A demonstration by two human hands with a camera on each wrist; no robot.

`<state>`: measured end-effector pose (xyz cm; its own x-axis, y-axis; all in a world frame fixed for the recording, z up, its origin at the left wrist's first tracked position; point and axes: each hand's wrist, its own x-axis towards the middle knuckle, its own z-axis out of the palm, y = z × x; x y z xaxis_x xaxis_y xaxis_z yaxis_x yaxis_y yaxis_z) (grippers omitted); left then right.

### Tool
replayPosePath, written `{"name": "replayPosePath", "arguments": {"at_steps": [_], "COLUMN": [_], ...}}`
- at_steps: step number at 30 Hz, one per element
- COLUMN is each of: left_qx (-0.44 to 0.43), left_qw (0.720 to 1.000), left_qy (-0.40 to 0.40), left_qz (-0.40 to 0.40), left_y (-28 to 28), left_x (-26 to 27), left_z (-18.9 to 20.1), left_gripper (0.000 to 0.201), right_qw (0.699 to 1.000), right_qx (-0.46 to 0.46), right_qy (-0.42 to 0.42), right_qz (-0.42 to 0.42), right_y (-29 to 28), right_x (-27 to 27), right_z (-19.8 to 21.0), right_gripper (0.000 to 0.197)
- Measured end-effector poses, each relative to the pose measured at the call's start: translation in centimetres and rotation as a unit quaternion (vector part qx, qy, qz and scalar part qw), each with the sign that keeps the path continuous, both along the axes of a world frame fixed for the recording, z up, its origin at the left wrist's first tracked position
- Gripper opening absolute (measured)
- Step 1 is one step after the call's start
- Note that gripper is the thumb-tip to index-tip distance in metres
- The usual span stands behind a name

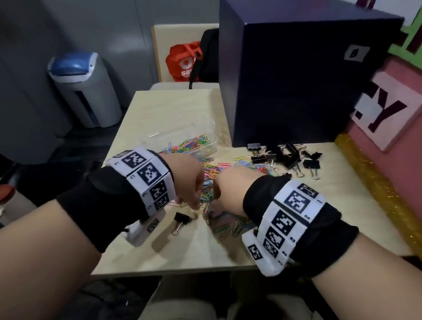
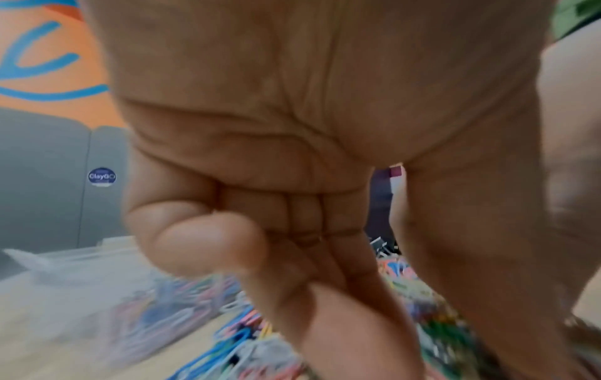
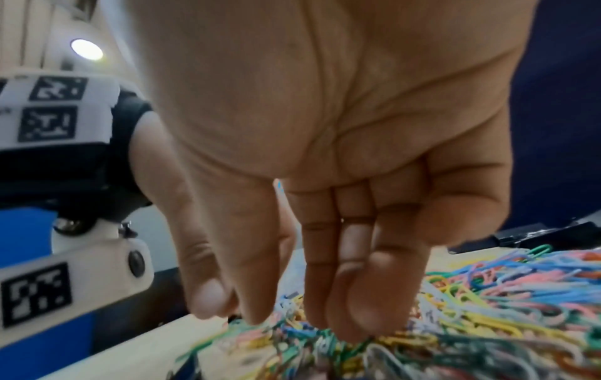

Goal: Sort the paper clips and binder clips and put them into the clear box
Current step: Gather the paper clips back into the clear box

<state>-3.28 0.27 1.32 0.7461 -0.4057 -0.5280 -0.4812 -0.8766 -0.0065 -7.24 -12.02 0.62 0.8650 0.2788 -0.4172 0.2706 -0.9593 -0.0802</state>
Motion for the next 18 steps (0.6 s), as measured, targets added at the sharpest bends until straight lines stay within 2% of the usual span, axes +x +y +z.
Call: {"name": "replayPosePath", "arguments": {"at_steps": [4, 7, 10, 13, 18], "left_qx": [0.095, 0.126, 0.118, 0.116, 0.049], "left_qw": [0.995, 0.992, 0.992, 0.992, 0.999], "left_qy": [-0.015, -0.018, -0.029, -0.04, -0.009], "left_qz": [-0.02, -0.016, -0.021, -0.03, -0.01], "left_y": [0.6, 0.1, -0.1, -0.1, 0.3], "left_x": [-1.2, -1.9, -2.0, -1.9, -1.3], "left_z": [-0.4, -0.6, -0.9, -1.2, -0.7], "left_gripper": [0.041, 0.046, 0.045, 0.035, 0.026], "right_qw": [0.999, 0.997, 0.996, 0.997, 0.999], "right_qx": [-0.047, -0.072, -0.079, -0.07, 0.024], "right_qy": [-0.007, 0.008, 0.008, -0.003, -0.016], "right_qz": [0.005, 0.014, 0.031, 0.037, -0.022], "right_y": [1.2, 1.9, 2.1, 1.9, 0.5], "right_x": [0.1, 0.3, 0.3, 0.2, 0.6], "right_z": [-0.9, -1.0, -0.7, -0.7, -0.6], "right_gripper": [0.034, 0.027, 0.019, 0.024, 0.031]}}
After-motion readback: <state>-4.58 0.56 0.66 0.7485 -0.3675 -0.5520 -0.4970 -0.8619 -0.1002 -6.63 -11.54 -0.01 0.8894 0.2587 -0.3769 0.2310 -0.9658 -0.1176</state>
